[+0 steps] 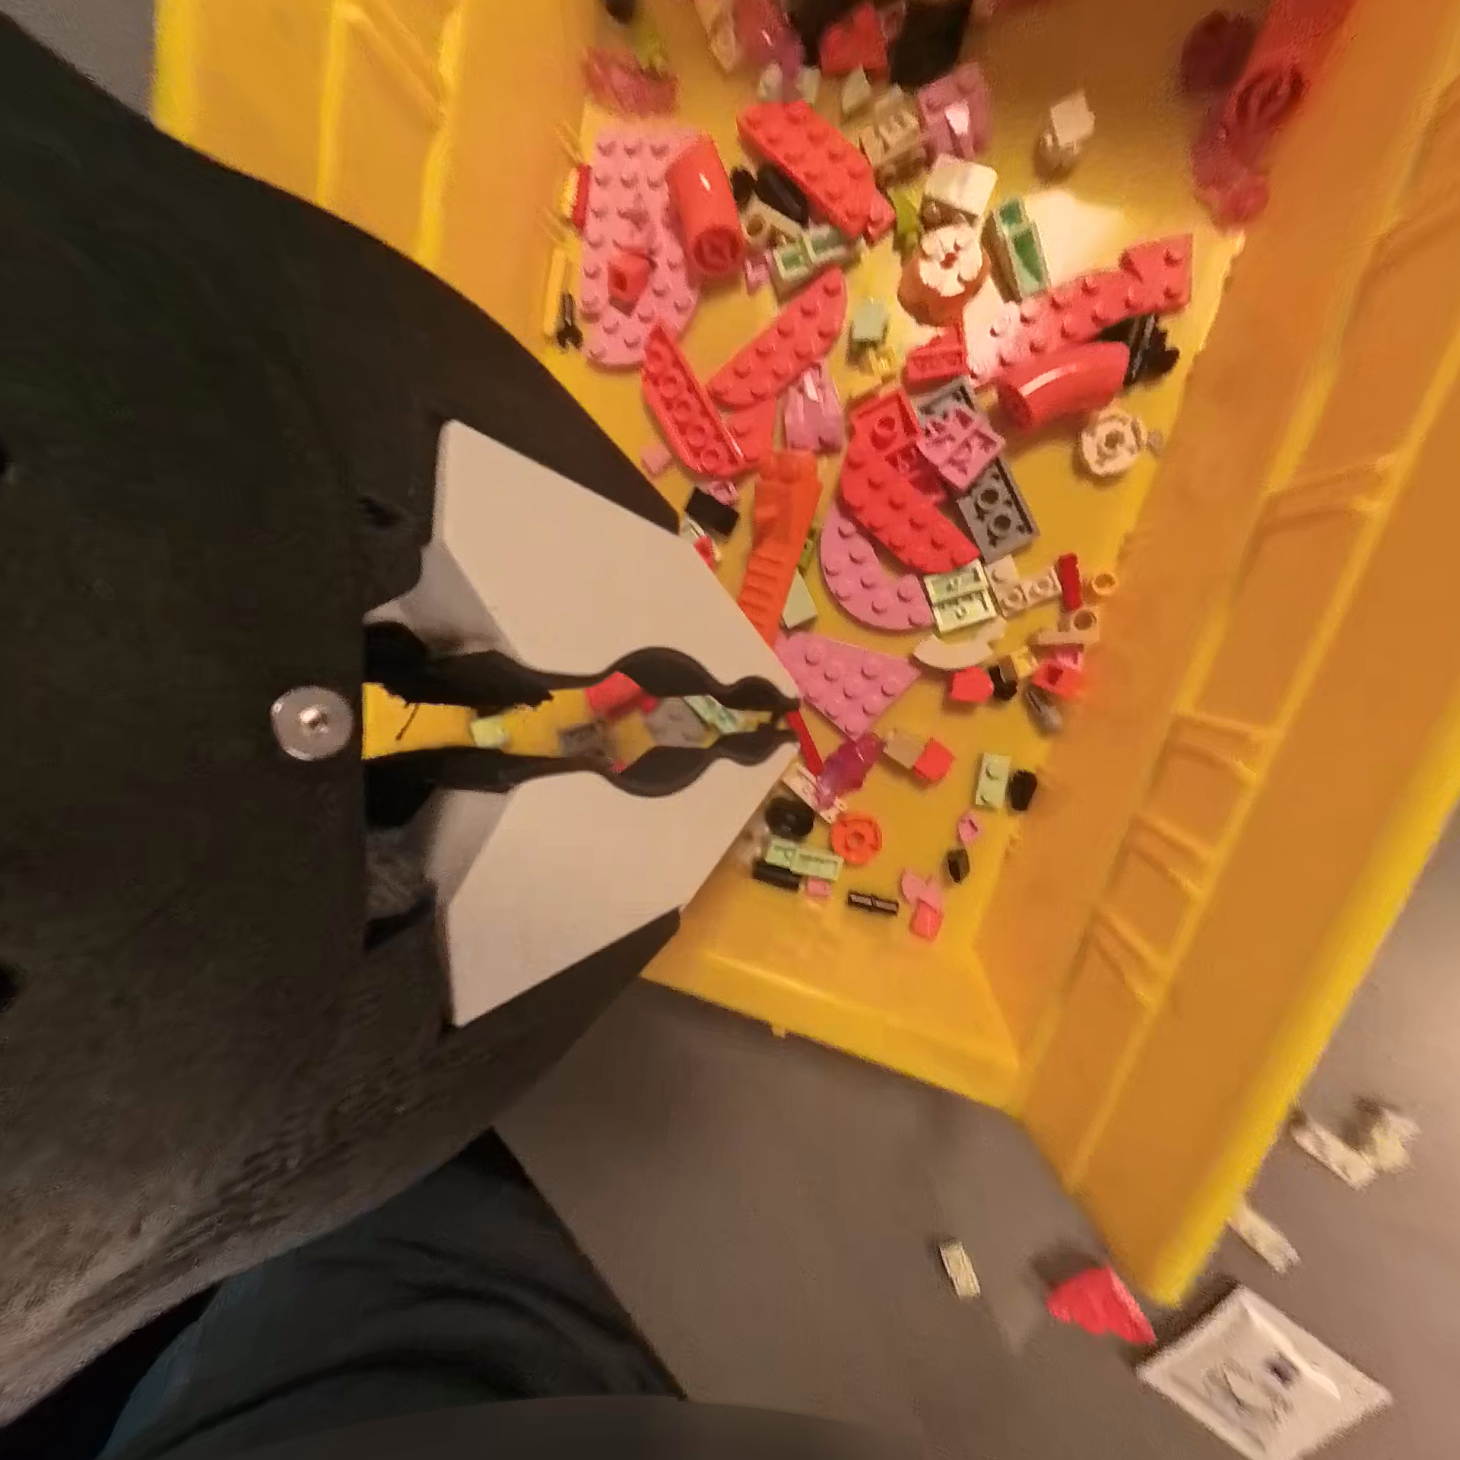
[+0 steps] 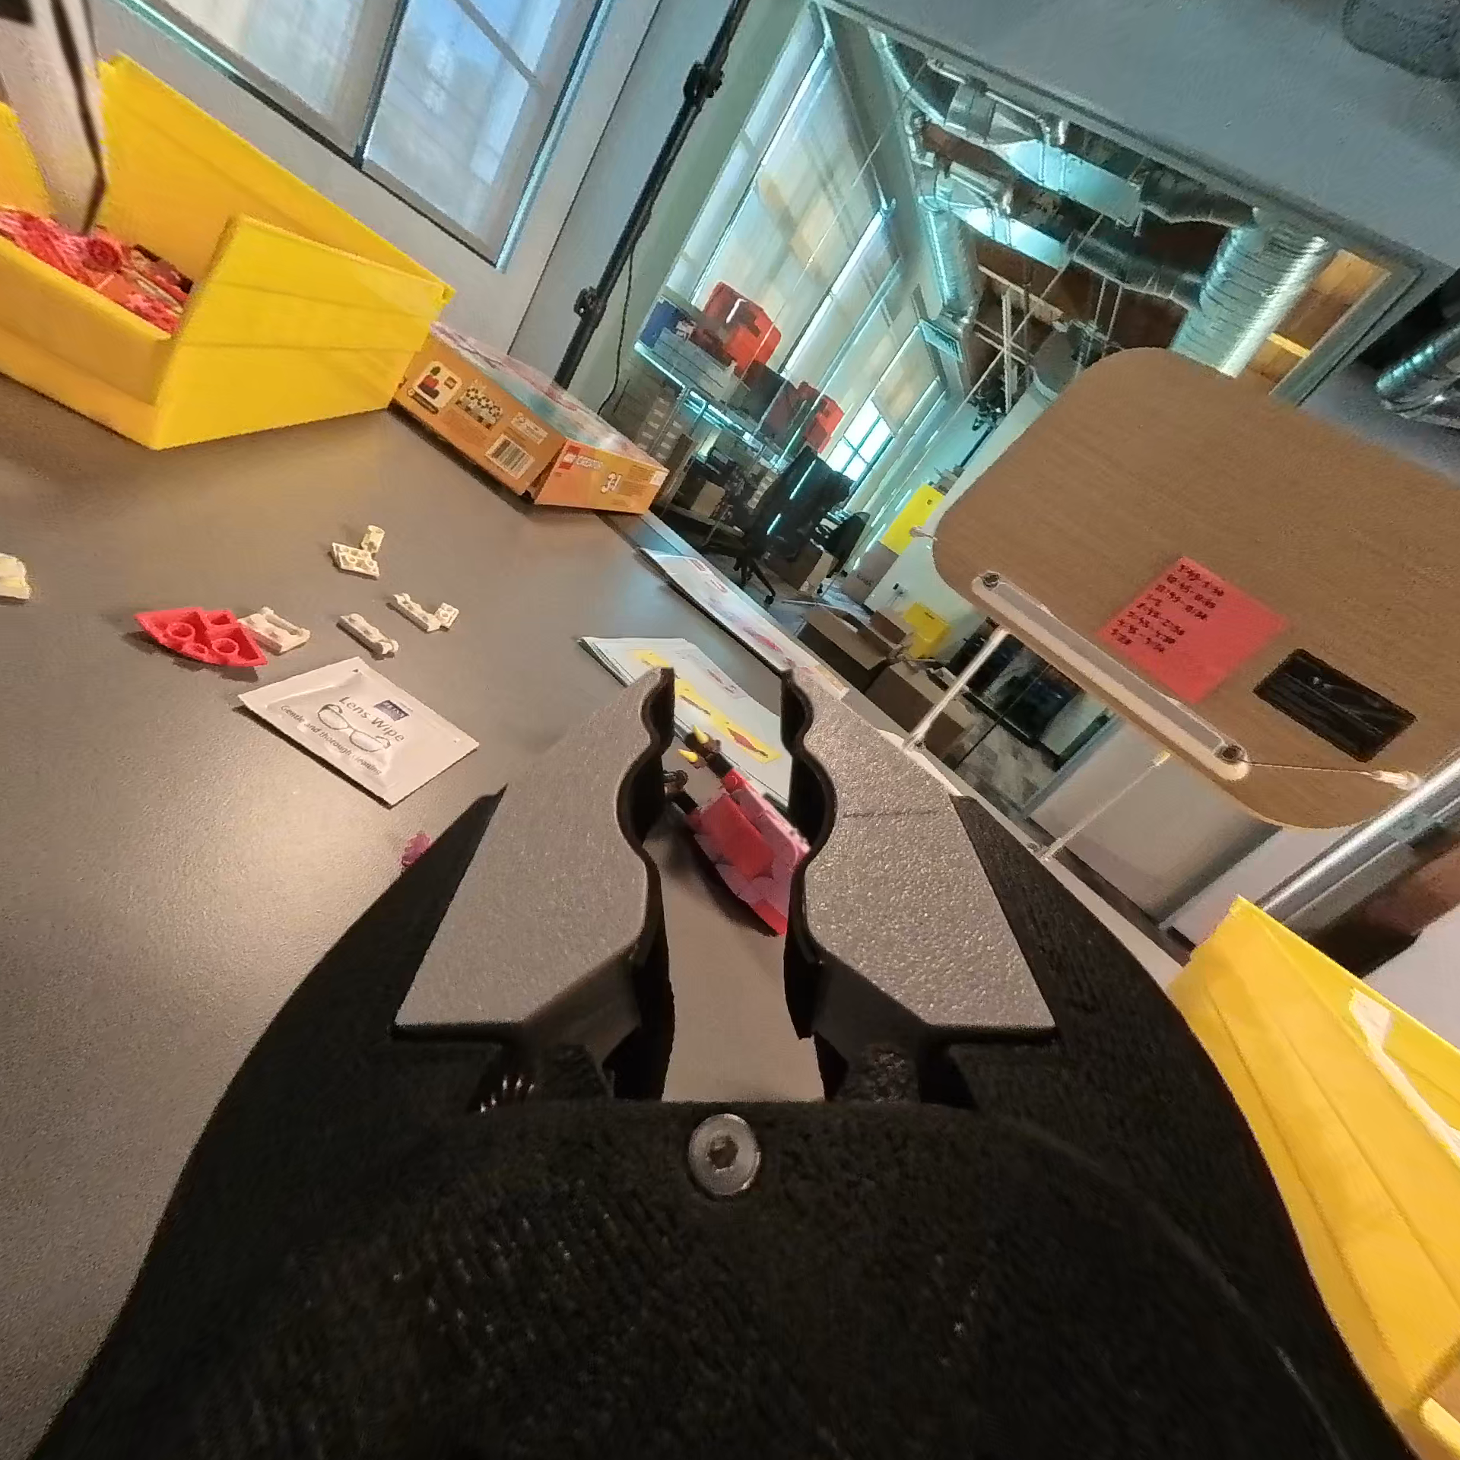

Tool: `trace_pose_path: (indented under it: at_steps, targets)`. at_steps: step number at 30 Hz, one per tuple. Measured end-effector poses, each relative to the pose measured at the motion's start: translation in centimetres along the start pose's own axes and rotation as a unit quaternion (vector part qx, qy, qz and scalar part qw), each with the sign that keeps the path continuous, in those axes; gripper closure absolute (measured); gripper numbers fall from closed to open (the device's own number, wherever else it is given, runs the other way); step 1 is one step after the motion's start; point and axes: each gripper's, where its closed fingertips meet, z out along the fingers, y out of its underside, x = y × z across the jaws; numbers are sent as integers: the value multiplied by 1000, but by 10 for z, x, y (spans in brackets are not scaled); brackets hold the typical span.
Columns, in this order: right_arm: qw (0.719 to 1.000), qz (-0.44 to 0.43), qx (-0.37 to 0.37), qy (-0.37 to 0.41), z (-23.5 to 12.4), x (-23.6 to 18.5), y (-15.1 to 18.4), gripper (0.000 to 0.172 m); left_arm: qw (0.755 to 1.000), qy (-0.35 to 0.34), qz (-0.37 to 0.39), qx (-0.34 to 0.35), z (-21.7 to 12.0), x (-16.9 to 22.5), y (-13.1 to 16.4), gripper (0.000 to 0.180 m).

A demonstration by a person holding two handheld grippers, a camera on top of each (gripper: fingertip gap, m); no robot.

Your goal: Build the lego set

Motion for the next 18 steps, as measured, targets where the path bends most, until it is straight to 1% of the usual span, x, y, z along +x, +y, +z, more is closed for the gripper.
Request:
trace_pose_path:
  at_steps: [2,4,7,10,13,18]
  targets:
    - [1000,-5,-3,-3,1,-2,1,147,1000,26,1,10,1,6,-8,175]
    - [1000,-7,-5,-5,1,-3,2,148,999,39,14,2,6,11,-12,174]
    - [1000,-10,-6,-4,2,-3,2,149,999,26,25,-2,13,8,-21,172]
    - [1000,-9,-5,-3,2,-3,2,149,1000,-7,18,8,11,-6,-33,170]
    - [1000,-8,-5,-3,2,-3,1,150,999,34,-2,33,8,-4,-46,170]
    - [1000,-3,-3,-2,2,-3,1,150,998,48,-13,44,12,-9,-54,172]
